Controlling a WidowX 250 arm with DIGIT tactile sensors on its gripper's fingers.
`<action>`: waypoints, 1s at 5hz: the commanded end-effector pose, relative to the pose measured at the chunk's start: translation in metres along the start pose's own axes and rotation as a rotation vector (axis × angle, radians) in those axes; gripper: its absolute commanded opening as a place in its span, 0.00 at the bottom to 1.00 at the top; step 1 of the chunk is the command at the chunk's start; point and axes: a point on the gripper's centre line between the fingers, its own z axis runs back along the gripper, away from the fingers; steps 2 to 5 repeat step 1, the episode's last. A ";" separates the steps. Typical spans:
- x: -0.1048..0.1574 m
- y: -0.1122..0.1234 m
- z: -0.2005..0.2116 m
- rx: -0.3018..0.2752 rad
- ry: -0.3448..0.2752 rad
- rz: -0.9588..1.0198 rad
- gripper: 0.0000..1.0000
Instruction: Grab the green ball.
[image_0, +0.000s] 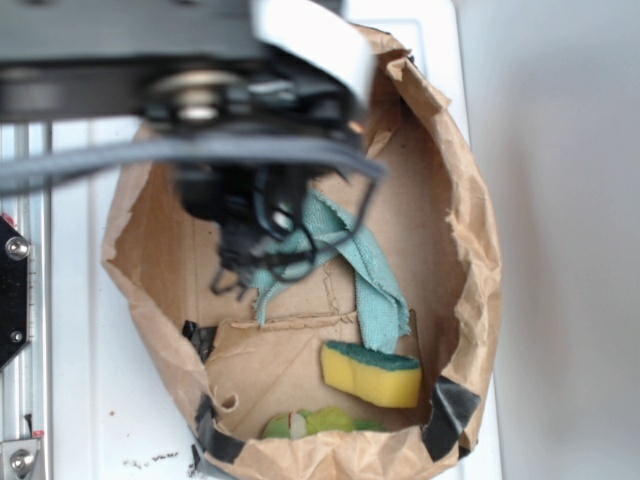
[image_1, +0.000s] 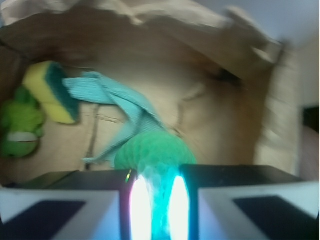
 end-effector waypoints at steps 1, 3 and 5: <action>-0.025 -0.020 0.037 0.059 -0.058 -0.019 0.00; -0.025 -0.020 0.037 0.059 -0.058 -0.019 0.00; -0.025 -0.020 0.037 0.059 -0.058 -0.019 0.00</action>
